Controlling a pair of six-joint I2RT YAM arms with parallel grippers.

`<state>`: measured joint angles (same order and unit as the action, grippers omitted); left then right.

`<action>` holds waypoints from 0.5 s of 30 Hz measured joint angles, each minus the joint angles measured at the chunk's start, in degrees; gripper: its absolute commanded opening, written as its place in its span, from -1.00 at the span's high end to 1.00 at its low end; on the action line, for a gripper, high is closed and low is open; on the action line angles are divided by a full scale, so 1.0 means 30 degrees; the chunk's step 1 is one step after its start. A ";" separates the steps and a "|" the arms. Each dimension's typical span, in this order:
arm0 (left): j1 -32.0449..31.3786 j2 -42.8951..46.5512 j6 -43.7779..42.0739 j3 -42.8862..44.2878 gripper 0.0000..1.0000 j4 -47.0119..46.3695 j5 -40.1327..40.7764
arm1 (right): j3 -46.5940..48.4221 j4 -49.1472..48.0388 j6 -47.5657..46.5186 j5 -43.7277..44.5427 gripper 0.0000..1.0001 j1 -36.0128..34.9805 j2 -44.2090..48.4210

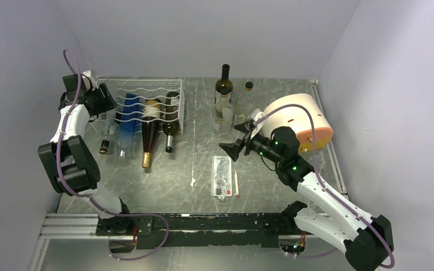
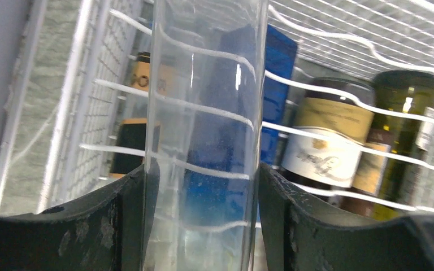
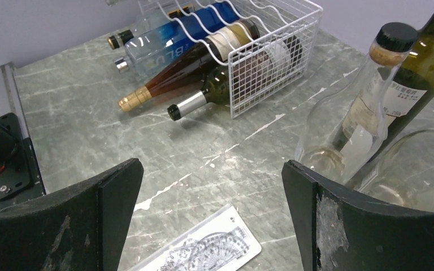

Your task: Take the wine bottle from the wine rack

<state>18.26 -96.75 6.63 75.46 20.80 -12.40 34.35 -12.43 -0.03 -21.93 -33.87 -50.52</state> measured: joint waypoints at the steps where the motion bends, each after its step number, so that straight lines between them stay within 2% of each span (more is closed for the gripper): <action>1: 0.0000 0.0226 0.0277 -0.0095 0.73 0.0131 -0.0321 | 0.0153 0.0175 0.0087 0.0095 -0.99 0.0000 0.0000; 2: 0.0000 0.0444 0.0554 -0.0168 0.84 0.0240 -0.0670 | 0.0291 0.0284 0.0175 0.0175 -0.99 0.0000 0.0000; 3: 0.0007 0.0670 0.0816 -0.0262 0.86 0.0284 -0.1049 | 0.0495 0.0444 0.0372 0.0255 -0.99 0.0000 0.0000; 10: 0.0219 0.2594 0.2688 -0.1647 0.86 0.0364 -0.3927 | 0.1989 0.1741 0.2994 0.1494 -1.00 -0.0036 -0.0146; 15: 0.0240 0.4291 0.4379 -0.2659 0.86 0.0182 -0.6841 | 0.3723 0.3606 0.4605 0.1894 -1.00 -0.0036 -0.1341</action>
<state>18.98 -83.88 19.77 67.48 21.34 -32.93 45.52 -1.61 13.78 -16.25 -33.98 -54.54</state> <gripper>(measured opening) 0.646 0.997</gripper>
